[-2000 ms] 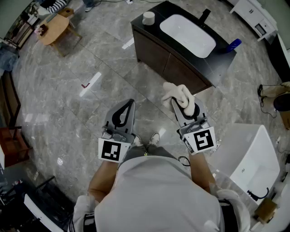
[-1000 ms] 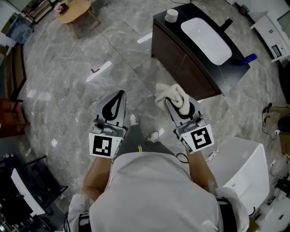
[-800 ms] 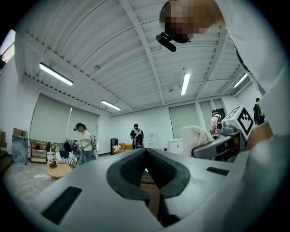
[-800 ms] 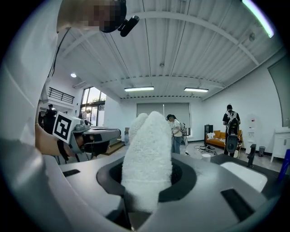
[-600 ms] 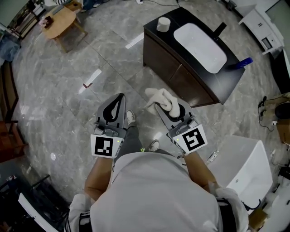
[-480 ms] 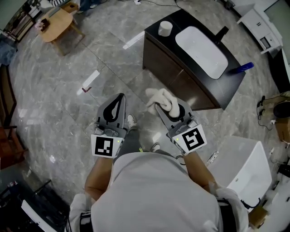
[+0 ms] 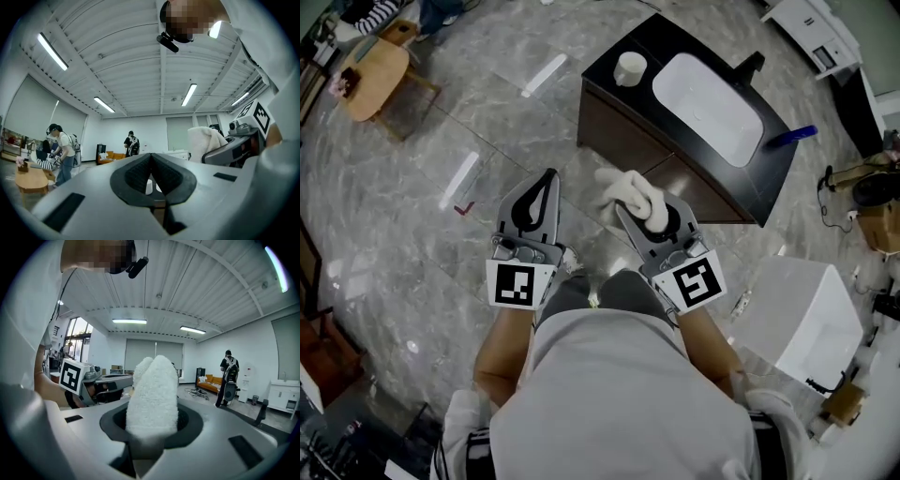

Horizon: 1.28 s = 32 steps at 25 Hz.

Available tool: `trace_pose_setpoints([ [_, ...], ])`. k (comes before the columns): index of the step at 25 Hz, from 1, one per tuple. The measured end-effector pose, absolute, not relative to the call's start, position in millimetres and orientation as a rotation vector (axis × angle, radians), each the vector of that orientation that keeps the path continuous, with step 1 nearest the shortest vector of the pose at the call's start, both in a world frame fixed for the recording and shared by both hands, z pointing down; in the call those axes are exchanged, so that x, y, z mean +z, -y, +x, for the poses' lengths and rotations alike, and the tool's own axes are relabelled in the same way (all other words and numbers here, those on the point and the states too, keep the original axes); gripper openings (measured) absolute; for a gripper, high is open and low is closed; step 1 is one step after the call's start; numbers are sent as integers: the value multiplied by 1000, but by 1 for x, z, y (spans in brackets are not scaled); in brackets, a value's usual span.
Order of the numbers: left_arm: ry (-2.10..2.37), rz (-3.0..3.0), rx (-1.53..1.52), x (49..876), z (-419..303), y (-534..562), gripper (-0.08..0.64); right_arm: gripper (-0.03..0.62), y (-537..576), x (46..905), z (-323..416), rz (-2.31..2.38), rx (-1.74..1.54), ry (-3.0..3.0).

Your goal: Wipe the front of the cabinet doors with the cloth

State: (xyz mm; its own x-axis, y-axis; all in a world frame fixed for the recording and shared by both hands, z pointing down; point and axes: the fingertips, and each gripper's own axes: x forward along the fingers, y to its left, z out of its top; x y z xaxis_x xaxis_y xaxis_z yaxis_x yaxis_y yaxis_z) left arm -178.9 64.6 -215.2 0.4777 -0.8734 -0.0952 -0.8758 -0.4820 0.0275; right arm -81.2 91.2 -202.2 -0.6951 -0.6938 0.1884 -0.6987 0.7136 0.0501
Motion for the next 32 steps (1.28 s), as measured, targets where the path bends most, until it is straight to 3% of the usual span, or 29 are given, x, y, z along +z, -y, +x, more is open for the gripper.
trace_pose_setpoints([
  [17,-1589,-2706,-41,-155,-110,8,18,138,-8,-137,-7,1194,77,2719],
  [32,-1585,-2538,-297,72,-76,79,18,138,85,106,22,1103,81,2705],
])
